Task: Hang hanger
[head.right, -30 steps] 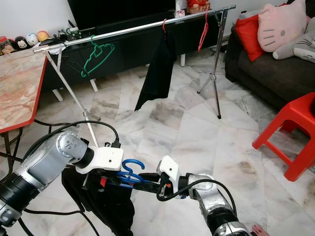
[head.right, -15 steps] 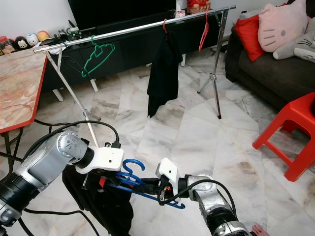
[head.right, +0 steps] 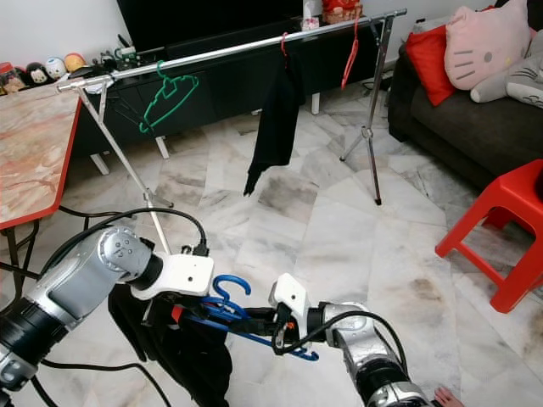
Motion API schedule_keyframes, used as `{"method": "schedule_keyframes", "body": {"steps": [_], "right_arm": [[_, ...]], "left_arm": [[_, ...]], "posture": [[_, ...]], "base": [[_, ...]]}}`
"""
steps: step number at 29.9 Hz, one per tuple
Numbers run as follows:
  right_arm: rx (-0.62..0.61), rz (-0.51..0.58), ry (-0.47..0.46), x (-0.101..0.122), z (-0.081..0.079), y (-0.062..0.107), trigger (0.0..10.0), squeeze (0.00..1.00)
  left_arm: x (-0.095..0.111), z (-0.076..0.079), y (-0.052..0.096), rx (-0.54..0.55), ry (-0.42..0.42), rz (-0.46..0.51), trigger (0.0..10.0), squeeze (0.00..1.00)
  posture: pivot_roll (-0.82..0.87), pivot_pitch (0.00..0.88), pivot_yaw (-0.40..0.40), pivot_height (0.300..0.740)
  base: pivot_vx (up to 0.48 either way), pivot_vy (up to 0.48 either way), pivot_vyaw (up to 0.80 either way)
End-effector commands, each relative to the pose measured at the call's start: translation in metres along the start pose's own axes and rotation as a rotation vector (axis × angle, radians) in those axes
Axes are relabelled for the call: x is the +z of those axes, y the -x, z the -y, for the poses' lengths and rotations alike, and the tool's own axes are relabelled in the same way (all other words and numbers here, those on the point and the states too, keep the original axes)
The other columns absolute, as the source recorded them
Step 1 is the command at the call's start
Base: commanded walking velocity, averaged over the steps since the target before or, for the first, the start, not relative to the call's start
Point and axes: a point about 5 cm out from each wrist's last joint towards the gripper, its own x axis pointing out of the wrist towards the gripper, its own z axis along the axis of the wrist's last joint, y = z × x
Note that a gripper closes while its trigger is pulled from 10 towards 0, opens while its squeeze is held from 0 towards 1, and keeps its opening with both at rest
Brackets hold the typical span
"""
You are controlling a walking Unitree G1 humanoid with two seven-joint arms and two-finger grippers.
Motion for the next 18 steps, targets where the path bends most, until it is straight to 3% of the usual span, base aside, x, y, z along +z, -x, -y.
{"method": "schedule_keyframes", "body": {"steps": [1, 13, 18], "right_arm": [[-0.036, 0.011, 0.009, 0.006, 0.004, -0.003, 0.0, 0.0], [-0.137, 0.028, 0.032, 0.007, 0.009, -0.005, 0.0, 0.0], [-0.216, 0.045, 0.038, 0.011, 0.015, -0.004, 0.0, 0.0]], "left_arm": [[0.014, -0.005, 0.007, 0.019, -0.073, 0.04, 10.0, 0.98], [0.017, -0.007, 0.011, 0.04, -0.068, 0.064, 10.0, 1.0], [0.013, -0.016, 0.026, 0.184, -0.04, 0.087, 10.0, 1.0]], "posture": [[-0.06, 0.0, 0.108, 0.74], [-0.06, 0.0, 0.107, 0.74], [-0.06, 0.0, 0.107, 0.74]], "base": [[0.0, 0.0, 0.0], [0.0, 0.0, 0.0], [0.0, 0.0, 0.0]]}}
